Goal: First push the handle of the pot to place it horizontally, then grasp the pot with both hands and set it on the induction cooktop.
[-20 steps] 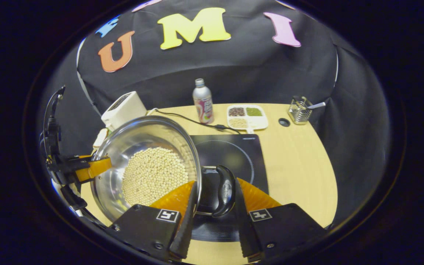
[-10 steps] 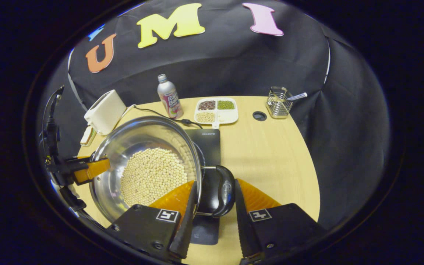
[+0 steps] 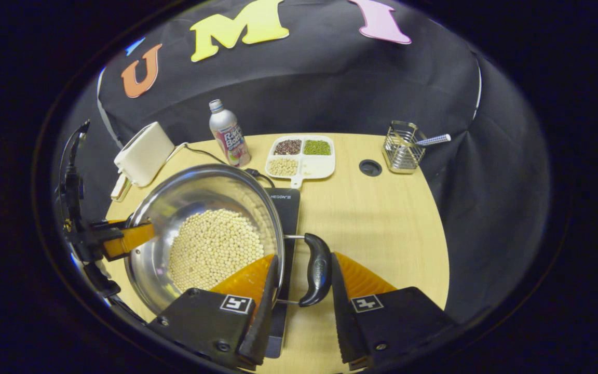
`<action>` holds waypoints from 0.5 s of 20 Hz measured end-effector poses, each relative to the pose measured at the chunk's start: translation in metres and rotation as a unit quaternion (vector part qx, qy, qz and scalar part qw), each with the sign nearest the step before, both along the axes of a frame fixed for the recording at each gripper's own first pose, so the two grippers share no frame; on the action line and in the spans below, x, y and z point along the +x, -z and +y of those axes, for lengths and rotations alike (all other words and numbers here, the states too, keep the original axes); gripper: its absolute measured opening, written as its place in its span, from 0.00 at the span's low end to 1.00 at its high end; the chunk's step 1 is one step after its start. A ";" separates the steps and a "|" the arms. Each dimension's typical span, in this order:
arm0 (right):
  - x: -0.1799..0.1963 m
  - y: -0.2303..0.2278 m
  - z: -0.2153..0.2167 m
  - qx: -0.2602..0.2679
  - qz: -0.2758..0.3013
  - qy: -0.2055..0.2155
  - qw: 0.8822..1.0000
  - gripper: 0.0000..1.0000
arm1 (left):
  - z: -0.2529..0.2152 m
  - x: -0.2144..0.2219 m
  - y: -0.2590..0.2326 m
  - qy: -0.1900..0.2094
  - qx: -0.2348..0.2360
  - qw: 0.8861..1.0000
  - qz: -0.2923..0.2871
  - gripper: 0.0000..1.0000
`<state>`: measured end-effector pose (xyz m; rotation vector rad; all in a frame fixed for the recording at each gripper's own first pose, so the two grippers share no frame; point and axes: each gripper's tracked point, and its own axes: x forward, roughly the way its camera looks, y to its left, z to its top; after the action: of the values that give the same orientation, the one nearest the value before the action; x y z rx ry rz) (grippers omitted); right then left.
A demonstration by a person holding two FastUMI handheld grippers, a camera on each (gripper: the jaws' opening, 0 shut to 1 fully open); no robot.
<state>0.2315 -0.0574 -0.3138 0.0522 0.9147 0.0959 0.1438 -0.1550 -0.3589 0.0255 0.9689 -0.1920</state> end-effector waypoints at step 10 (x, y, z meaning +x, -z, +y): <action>0.004 0.003 -0.001 0.018 -0.019 0.001 1.000 0.60 | 0.002 0.003 0.003 0.006 -0.006 1.000 -0.016 0.67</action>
<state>0.2352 -0.0582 -0.3167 0.0837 0.8744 0.1108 0.1463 -0.1532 -0.3618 0.0229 0.9349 -0.2085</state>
